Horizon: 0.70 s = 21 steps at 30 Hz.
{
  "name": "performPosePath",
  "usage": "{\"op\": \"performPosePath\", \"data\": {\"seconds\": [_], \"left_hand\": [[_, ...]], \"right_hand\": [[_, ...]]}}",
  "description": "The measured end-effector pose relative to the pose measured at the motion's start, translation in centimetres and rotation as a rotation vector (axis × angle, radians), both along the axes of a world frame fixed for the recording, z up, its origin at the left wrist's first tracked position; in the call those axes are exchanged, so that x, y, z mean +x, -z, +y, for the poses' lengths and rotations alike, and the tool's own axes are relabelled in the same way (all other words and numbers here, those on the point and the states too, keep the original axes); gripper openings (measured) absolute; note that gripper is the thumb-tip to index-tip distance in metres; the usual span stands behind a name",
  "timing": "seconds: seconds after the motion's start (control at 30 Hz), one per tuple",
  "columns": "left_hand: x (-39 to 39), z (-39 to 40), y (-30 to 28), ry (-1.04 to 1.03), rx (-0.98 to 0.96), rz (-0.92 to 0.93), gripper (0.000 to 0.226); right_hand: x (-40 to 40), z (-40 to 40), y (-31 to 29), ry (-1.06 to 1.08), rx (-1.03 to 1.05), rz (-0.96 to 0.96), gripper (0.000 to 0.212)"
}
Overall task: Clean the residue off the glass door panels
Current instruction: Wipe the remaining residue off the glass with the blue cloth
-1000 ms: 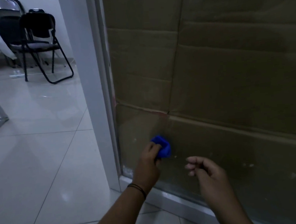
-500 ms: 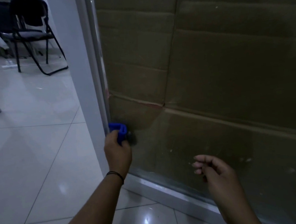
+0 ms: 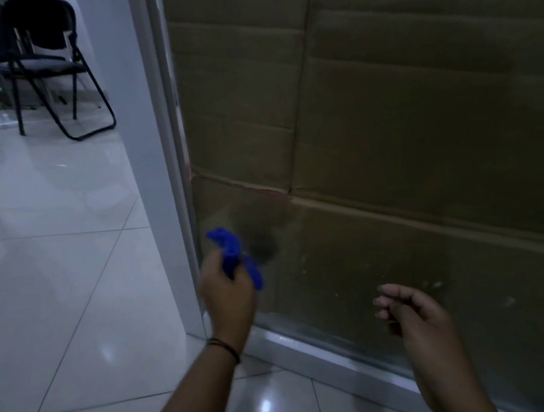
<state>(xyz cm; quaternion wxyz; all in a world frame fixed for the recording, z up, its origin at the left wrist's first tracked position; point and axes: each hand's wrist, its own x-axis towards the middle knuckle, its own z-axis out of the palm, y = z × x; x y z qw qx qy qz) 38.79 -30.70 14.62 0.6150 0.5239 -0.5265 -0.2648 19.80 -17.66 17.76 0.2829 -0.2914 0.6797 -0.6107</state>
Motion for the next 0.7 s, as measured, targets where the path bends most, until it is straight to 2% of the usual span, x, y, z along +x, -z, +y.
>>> {"op": "performPosePath", "data": {"seconds": [0.1, 0.2, 0.43, 0.7], "left_hand": [[3.5, -2.3, 0.3, -0.112, 0.040, -0.114, 0.024], [3.0, -3.2, 0.2, 0.020, 0.041, -0.267, 0.016], [-5.0, 1.0, 0.8, 0.298, -0.120, -0.517, 0.032], [-15.3, 8.7, 0.1, 0.650, -0.104, -0.494, 0.037]], "right_hand": [[-0.6, 1.1, 0.1, 0.012, 0.000, -0.024, 0.028], [-1.3, 2.0, 0.1, 0.028, -0.006, -0.054, 0.027], [-4.2, 4.9, -0.3, 0.083, -0.070, -0.078, 0.028], [-7.4, 7.9, -0.3, 0.149, -0.076, -0.082, 0.028]]}}
